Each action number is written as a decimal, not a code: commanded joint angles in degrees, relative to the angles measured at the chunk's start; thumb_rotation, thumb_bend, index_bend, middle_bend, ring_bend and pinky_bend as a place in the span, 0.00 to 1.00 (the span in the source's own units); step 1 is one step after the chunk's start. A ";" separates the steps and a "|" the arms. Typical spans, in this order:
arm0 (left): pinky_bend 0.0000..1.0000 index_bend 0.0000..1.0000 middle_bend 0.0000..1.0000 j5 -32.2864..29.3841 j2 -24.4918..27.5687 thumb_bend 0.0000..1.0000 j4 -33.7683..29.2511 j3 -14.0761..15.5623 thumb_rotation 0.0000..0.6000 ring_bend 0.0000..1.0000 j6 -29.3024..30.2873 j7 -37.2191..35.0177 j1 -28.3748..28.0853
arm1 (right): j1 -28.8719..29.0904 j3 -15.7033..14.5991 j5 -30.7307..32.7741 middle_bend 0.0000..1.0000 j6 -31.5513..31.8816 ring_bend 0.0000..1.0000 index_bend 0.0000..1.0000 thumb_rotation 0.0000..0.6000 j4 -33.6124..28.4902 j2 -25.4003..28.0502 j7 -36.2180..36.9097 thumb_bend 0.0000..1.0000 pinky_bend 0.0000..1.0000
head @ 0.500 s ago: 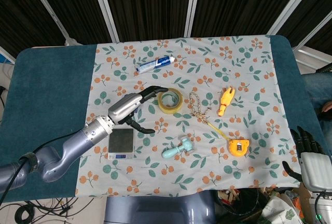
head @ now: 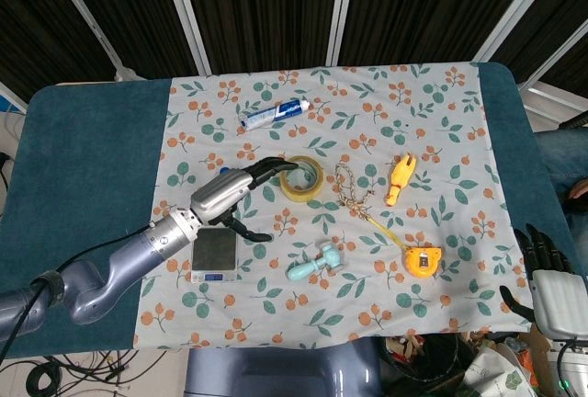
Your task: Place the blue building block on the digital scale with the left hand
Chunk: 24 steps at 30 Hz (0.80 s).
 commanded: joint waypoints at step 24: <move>0.58 0.08 0.34 -4.03 7.62 0.19 -4.99 3.37 1.00 0.32 4.43 17.40 3.99 | -0.11 -0.03 0.42 0.00 -0.24 0.06 0.00 1.00 0.09 0.12 0.50 0.20 0.18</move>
